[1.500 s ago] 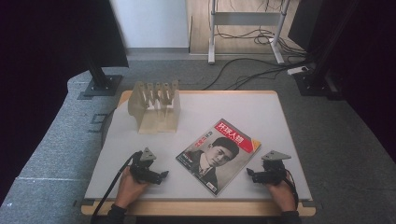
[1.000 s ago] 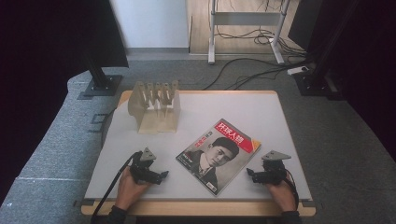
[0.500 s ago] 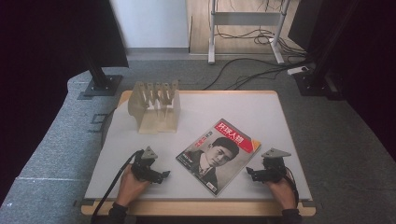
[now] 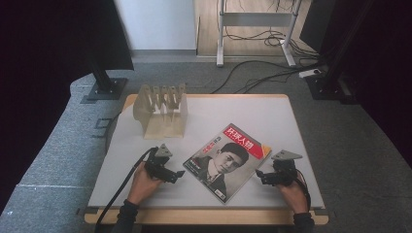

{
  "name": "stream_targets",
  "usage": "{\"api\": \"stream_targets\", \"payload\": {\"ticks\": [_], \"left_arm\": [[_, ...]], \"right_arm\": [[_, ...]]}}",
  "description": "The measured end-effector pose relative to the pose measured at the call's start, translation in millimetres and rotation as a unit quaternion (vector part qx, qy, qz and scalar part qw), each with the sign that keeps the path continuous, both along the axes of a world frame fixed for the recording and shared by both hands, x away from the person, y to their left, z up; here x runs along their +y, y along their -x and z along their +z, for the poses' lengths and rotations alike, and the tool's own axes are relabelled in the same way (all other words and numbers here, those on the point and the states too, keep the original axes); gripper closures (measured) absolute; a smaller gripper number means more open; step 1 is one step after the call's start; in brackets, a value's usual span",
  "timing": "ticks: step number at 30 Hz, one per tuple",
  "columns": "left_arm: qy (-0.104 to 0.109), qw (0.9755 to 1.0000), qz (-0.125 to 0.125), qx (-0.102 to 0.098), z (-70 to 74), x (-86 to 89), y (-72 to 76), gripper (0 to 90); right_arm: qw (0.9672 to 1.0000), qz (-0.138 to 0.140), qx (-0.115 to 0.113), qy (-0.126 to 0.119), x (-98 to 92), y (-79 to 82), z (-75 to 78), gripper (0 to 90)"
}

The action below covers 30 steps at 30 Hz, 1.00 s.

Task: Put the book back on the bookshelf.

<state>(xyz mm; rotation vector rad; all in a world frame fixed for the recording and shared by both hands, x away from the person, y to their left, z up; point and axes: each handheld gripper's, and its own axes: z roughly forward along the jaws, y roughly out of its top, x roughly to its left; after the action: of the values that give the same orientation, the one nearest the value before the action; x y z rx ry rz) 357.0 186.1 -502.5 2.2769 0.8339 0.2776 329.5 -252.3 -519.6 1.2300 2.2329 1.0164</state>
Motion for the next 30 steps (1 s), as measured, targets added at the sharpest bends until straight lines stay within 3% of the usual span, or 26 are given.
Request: {"api": "stream_targets", "payload": {"ticks": [5, 11, 21, 30], "left_arm": [[-0.011, 0.9998, -0.016, -0.005, 5.7, -12.3, -7.8, 0.3], [-0.007, 0.9995, -0.028, -0.011, 3.8, -27.9, -18.8, 0.9], [-0.008, 0.9986, -0.052, 0.002, -9.7, -49.5, -34.6, 1.5], [-0.004, 0.9976, -0.066, 0.023, -22.2, -64.1, -32.6, 0.0]], "right_arm": [[1.0000, 0.000, 0.000, 0.002, 1.8, -4.8, 1.6, 4.6], [1.0000, -0.001, 0.002, 0.003, 4.1, -11.9, -0.7, 4.8], [1.0000, -0.001, 0.006, 0.000, 11.7, -18.0, -6.1, 7.3], [0.9998, 0.007, 0.017, -0.003, 19.4, -21.4, -11.6, 7.3]]}}
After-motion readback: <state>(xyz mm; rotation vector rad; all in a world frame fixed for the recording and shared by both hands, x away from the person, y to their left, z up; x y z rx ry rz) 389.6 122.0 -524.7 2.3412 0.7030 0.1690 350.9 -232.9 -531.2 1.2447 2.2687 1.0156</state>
